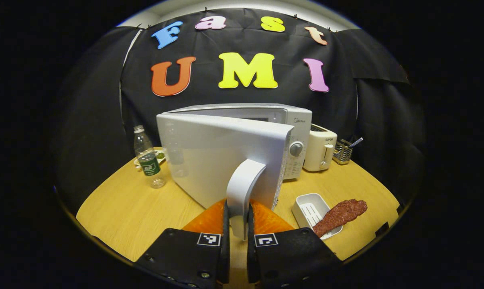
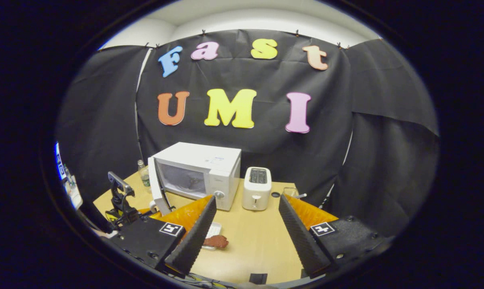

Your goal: Open the microwave oven with the left hand, put the food in, and close the microwave oven.

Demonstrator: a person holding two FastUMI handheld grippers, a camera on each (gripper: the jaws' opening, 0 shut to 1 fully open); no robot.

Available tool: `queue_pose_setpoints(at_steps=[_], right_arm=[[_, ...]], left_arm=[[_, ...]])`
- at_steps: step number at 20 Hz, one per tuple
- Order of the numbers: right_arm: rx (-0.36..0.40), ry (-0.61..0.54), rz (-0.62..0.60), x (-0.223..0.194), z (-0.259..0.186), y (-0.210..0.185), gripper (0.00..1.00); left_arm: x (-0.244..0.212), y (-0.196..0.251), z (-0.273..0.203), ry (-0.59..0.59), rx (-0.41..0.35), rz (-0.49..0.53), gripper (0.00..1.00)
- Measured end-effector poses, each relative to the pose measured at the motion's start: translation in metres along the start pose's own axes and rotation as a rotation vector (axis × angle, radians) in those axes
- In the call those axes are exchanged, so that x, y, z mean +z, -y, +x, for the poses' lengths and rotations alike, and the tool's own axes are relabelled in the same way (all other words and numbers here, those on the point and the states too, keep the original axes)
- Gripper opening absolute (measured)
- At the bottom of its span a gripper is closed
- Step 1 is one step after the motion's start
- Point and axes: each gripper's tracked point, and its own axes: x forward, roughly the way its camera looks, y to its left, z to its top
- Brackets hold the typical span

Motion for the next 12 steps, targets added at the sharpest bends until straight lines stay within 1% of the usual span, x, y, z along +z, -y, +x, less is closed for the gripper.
queue_pose_setpoints(at_steps=[2, 3, 4, 5, 6, 7, 8, 9, 10, 11, 12], right_arm=[[0.022, -0.003, -0.001, -0.003, 0.003, -0.014, 1.00], [0.035, -0.006, 0.000, -0.004, 0.004, -0.020, 0.92], [0.041, -0.009, 0.000, -0.008, 0.004, -0.027, 1.00], [0.044, -0.008, -0.001, -0.009, 0.004, -0.031, 0.92], [0.043, -0.015, -0.001, -0.012, 0.003, -0.034, 1.00], [0.049, -0.017, 0.004, -0.014, 0.001, -0.037, 1.00], [0.051, -0.014, 0.008, -0.015, -0.003, -0.041, 1.00], [0.047, -0.013, 0.008, -0.017, -0.005, -0.043, 1.00], [0.045, -0.015, 0.007, -0.021, -0.008, -0.045, 0.92], [0.045, -0.017, 0.008, -0.024, -0.009, -0.048, 1.00], [0.044, -0.020, 0.011, -0.027, -0.011, -0.050, 1.00]], left_arm=[[-0.007, -0.029, -0.017, -0.012, 0.064, -0.004, 0.17], [-0.011, -0.044, -0.024, -0.023, 0.095, -0.009, 0.18], [-0.015, -0.058, -0.031, -0.039, 0.124, -0.028, 0.18], [-0.018, -0.069, -0.037, -0.053, 0.139, -0.062, 0.19], [-0.021, -0.078, -0.041, -0.064, 0.142, -0.098, 0.18], [-0.023, -0.085, -0.046, -0.068, 0.142, -0.125, 0.16], [-0.024, -0.093, -0.048, -0.074, 0.139, -0.140, 0.16], [-0.026, -0.099, -0.050, -0.078, 0.131, -0.143, 0.19], [-0.027, -0.103, -0.052, -0.080, 0.121, -0.140, 0.20], [-0.028, -0.106, -0.054, -0.086, 0.107, -0.142, 0.20], [-0.027, -0.111, -0.058, -0.085, 0.093, -0.144, 0.23]])
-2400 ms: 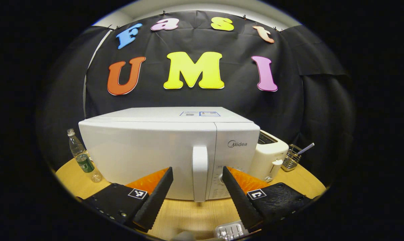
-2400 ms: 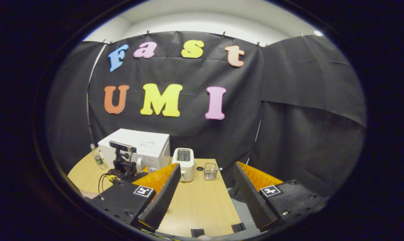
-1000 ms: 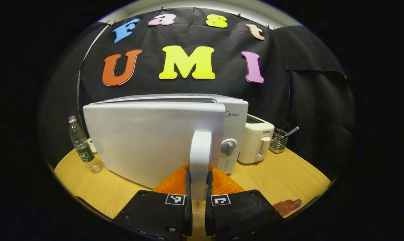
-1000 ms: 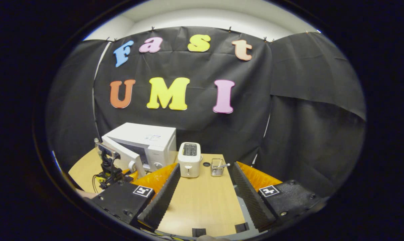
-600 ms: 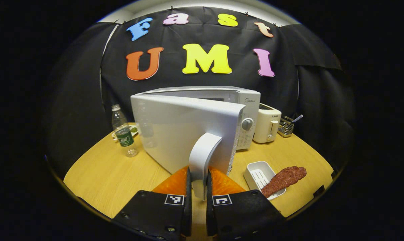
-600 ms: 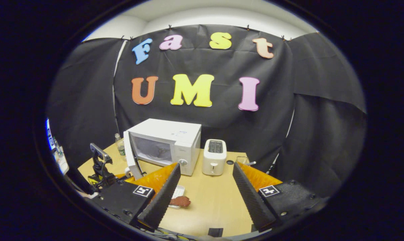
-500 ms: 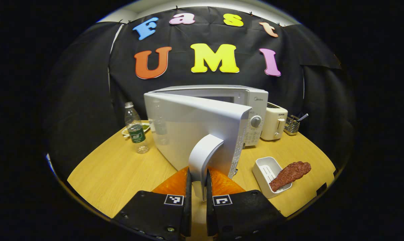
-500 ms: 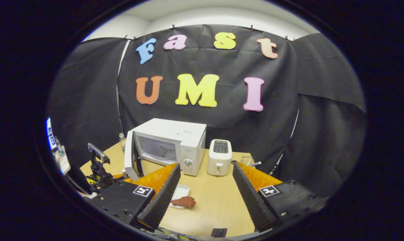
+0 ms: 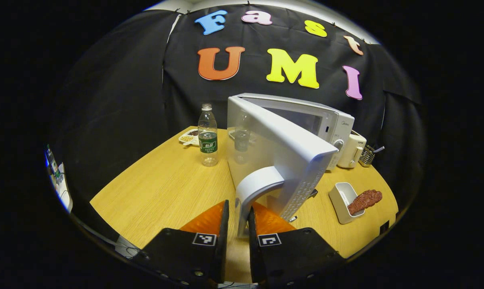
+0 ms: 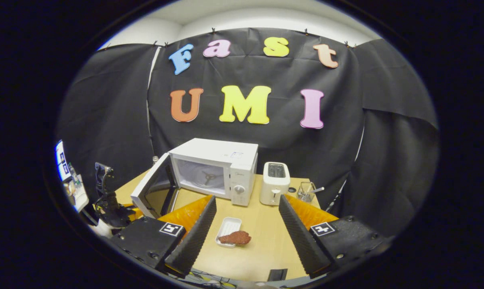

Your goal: Open the microwave oven with the left hand, put the food in, and close the microwave oven.

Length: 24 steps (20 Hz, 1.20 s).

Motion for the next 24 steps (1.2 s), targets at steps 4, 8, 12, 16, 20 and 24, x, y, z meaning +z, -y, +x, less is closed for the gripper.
queue_pose_setpoints(at_steps=[4, 8, 12, 16, 20, 24], right_arm=[[-0.001, -0.003, 0.012, -0.009, 0.000, -0.007, 1.00], [0.006, -0.007, 0.005, -0.020, 0.005, -0.010, 0.92], [0.020, -0.033, -0.003, -0.041, 0.019, -0.007, 0.92], [0.042, -0.093, 0.019, -0.086, 0.049, 0.004, 1.00], [0.111, -0.221, 0.117, -0.151, 0.087, 0.009, 1.00], [0.186, -0.344, 0.263, -0.207, 0.129, 0.016, 0.82]], left_arm=[[0.006, -0.039, -0.018, 0.045, 0.052, 0.071, 0.50], [0.017, -0.074, -0.035, 0.094, 0.104, 0.103, 0.80], [0.024, -0.113, -0.053, 0.106, 0.196, 0.060, 0.81], [0.030, -0.127, -0.082, 0.129, 0.257, 0.070, 0.81], [0.050, -0.105, -0.114, 0.162, 0.251, 0.064, 0.81], [0.079, -0.063, -0.135, 0.194, 0.225, 0.041, 0.81]])
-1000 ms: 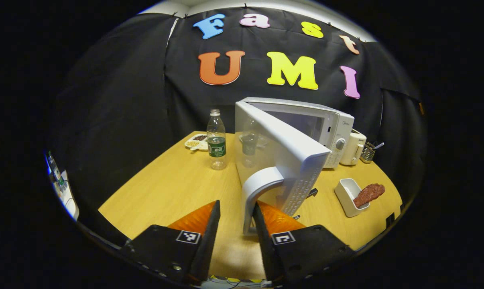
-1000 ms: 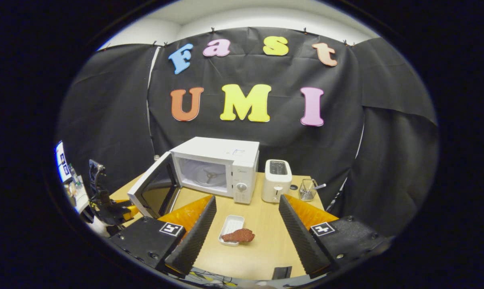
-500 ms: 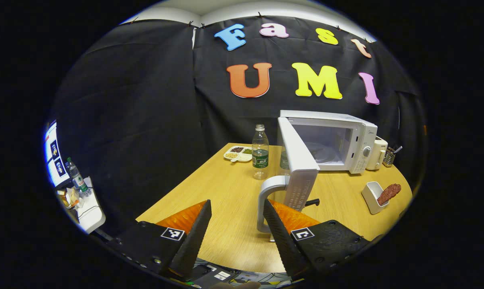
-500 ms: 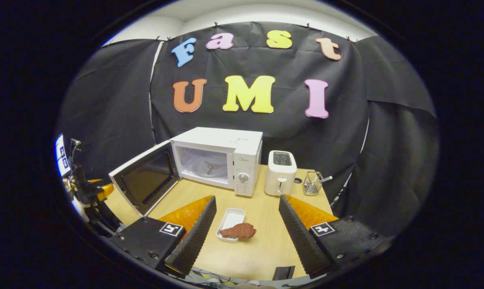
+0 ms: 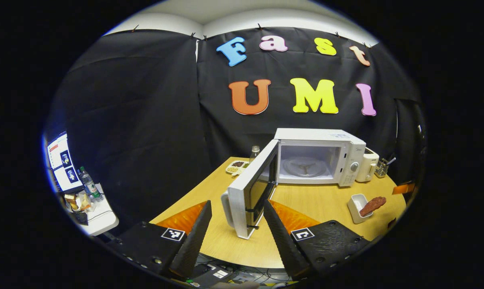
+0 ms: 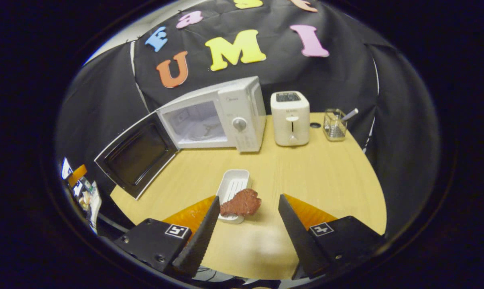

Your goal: Open the microwave oven with the left hand, put the food in, and close the microwave oven.

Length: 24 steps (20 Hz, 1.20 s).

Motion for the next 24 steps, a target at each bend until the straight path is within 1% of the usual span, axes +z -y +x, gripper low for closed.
queue_pose_setpoints(at_steps=[1, 2, 3, 4, 5, 6, 7, 8, 9, 10, 11, 12, 14, 15, 16, 17, 21, 24], right_arm=[[0.039, -0.027, 0.055, -0.003, 0.013, 0.002, 0.82], [0.071, -0.055, 0.102, -0.007, 0.024, 0.003, 0.91], [0.118, -0.083, 0.162, -0.007, 0.037, 0.002, 0.87], [0.157, -0.116, 0.205, -0.009, 0.048, 0.000, 0.70], [0.196, -0.150, 0.254, -0.013, 0.055, -0.001, 0.67], [0.237, -0.174, 0.294, -0.013, 0.060, -0.004, 0.72], [0.268, -0.209, 0.326, -0.016, 0.066, -0.005, 0.69], [0.287, -0.231, 0.340, -0.018, 0.071, -0.004, 0.46], [0.315, -0.239, 0.367, -0.014, 0.074, -0.003, 0.39], [0.344, -0.270, 0.411, -0.016, 0.075, -0.007, 0.26], [0.369, -0.299, 0.467, -0.015, 0.074, -0.008, 0.16], [0.387, -0.329, 0.511, -0.016, 0.075, -0.009, 0.20], [0.412, -0.372, 0.548, -0.017, 0.076, -0.010, 0.18], [0.423, -0.386, 0.552, -0.016, 0.074, -0.011, 0.08], [0.434, -0.388, 0.561, -0.012, 0.071, -0.011, 0.16], [0.447, -0.388, 0.568, -0.006, 0.068, -0.012, 0.16], [0.502, -0.336, 0.616, 0.028, 0.053, -0.022, 0.14], [0.537, -0.270, 0.619, 0.060, 0.043, -0.039, 0.14]], left_arm=[[0.009, 0.011, -0.003, 0.005, -0.008, -0.005, 0.81], [0.017, 0.022, -0.006, 0.009, -0.010, -0.003, 0.81], [0.025, 0.032, -0.008, 0.011, -0.011, 0.001, 0.81], [0.033, 0.043, -0.008, 0.014, -0.013, 0.006, 0.81], [0.040, 0.053, -0.008, 0.019, -0.009, 0.019, 0.81], [0.047, 0.061, -0.007, 0.022, -0.001, 0.035, 0.81], [0.052, 0.070, -0.005, 0.022, 0.008, 0.047, 0.81], [0.056, 0.080, -0.006, 0.017, 0.012, 0.052, 0.81], [0.059, 0.089, -0.005, 0.011, 0.016, 0.055, 0.81], [0.062, 0.096, -0.005, 0.006, 0.029, 0.055, 0.81], [0.063, 0.104, -0.005, -0.003, 0.039, 0.052, 0.81], [0.065, 0.110, -0.007, -0.009, 0.049, 0.049, 0.81], [0.069, 0.120, -0.010, -0.016, 0.074, 0.048, 0.81], [0.071, 0.124, -0.013, -0.014, 0.087, 0.049, 0.81], [0.074, 0.126, -0.015, -0.013, 0.098, 0.048, 0.81], [0.077, 0.127, -0.018, -0.010, 0.108, 0.044, 0.81], [0.086, 0.129, -0.028, 0.007, 0.133, 0.045, 0.81], [0.087, 0.126, -0.029, 0.001, 0.132, 0.043, 0.81]])
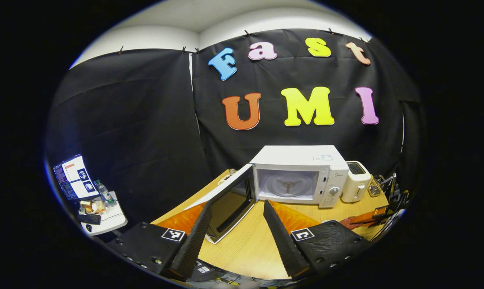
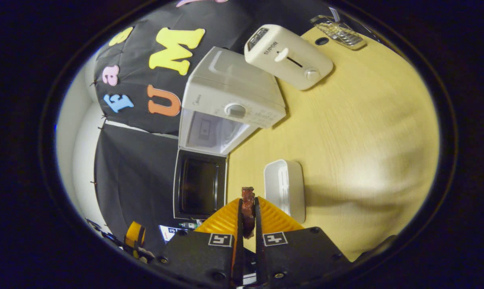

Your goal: Open the microwave oven with the left hand, put the food in, and close the microwave oven.

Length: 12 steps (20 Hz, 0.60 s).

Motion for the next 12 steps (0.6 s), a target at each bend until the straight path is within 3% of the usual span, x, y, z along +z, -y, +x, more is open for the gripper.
queue_pose_setpoints(at_steps=[5, 12], right_arm=[[0.057, 0.127, -0.028, 0.025, 0.018, -0.052, 0.14], [0.067, 0.398, -0.011, 0.054, 0.096, -0.099, 0.14]], left_arm=[[0.005, 0.004, 0.003, 0.004, -0.064, 0.004, 0.81], [-0.007, 0.008, 0.014, -0.049, -0.253, 0.060, 0.81]])
